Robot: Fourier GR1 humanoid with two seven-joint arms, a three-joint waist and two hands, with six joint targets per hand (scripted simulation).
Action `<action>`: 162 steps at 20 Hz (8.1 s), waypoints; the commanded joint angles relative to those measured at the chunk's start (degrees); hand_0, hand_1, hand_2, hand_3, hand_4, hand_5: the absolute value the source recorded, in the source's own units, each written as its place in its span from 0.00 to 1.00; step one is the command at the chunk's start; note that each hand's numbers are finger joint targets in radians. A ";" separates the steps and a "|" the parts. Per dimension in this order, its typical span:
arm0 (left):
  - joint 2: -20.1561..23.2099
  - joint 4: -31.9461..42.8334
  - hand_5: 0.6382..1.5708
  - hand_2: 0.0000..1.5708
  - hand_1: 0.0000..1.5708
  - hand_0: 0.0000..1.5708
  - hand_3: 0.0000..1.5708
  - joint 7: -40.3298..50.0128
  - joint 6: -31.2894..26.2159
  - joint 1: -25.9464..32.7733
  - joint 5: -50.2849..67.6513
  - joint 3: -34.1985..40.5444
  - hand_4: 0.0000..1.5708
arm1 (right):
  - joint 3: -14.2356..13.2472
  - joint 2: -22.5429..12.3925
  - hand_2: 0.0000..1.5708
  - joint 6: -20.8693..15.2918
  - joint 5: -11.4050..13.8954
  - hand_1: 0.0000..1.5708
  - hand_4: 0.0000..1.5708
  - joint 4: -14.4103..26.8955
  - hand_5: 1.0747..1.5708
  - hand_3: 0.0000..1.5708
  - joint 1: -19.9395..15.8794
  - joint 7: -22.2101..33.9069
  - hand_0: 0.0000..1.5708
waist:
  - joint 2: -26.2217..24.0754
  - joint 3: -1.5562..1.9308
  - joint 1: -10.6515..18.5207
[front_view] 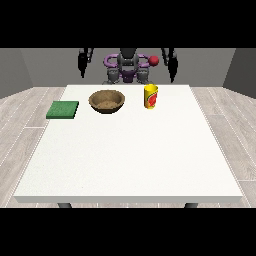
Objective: Pick the cup and pour the ball into the bowl, then pick the bowl and place it on the pad
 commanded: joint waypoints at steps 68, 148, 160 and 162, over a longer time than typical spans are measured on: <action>-3.82 51.73 0.66 1.00 0.84 0.84 1.00 -48.09 25.67 -22.87 -9.38 6.87 0.95 | -18.10 -14.38 0.00 23.52 -15.01 0.00 0.00 15.31 1.00 0.00 -8.43 -13.97 0.00 | 7.72 1.31 -10.30; -3.49 23.09 0.99 0.00 0.00 0.00 0.00 -11.84 12.89 -26.32 -8.75 -3.12 0.00 | -15.36 1.92 0.00 3.41 -7.89 0.00 0.20 31.59 1.00 0.00 -13.53 -17.38 0.00 | 5.33 1.27 4.84; 1.13 18.94 0.99 0.00 0.00 0.00 0.00 -10.75 7.06 -22.40 -6.41 0.62 0.00 | -14.35 2.02 0.00 1.84 -8.19 0.00 0.12 46.25 0.98 0.00 -18.85 -22.90 0.00 | 3.26 1.32 4.13; 2.10 19.74 0.99 0.00 0.00 0.00 0.00 -16.18 5.58 -22.14 -5.37 2.13 0.00 | -16.82 -0.78 0.00 4.43 -10.09 0.00 0.13 50.17 0.98 0.00 -21.64 -27.23 0.00 | 7.28 1.32 4.47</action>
